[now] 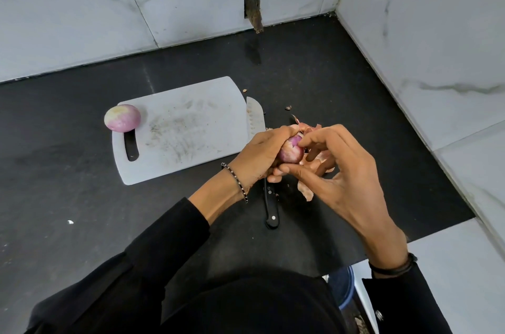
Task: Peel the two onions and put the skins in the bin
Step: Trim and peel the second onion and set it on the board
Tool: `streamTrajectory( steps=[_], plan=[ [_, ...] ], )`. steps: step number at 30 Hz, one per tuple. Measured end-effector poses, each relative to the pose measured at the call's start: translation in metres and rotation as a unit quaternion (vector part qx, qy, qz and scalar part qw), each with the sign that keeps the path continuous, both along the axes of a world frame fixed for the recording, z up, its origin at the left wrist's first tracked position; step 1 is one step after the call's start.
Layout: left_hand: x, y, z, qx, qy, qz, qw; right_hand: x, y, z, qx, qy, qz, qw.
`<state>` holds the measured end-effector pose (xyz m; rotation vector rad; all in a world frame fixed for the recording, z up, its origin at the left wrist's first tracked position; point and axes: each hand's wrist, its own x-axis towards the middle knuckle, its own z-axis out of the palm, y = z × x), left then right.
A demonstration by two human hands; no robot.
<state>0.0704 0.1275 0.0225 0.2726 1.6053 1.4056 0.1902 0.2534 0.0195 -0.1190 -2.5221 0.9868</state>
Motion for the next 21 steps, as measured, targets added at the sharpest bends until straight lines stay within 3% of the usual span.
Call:
streamTrajectory(
  steps=[9, 17, 21],
  plan=[
    [0.002, -0.003, 0.0, -0.028, 0.024, -0.003, 0.999, -0.001, -0.004, -0.002, -0.045, -0.025, 0.012, 0.999],
    [0.001, -0.001, -0.002, -0.021, -0.016, -0.001, 1.0, -0.001, -0.007, -0.01, -0.014, -0.019, 0.012, 1.0],
    [-0.002, 0.0, -0.002, -0.01, -0.032, -0.005, 0.999, -0.001, -0.005, -0.009, -0.093, -0.031, -0.031, 0.995]
  ],
)
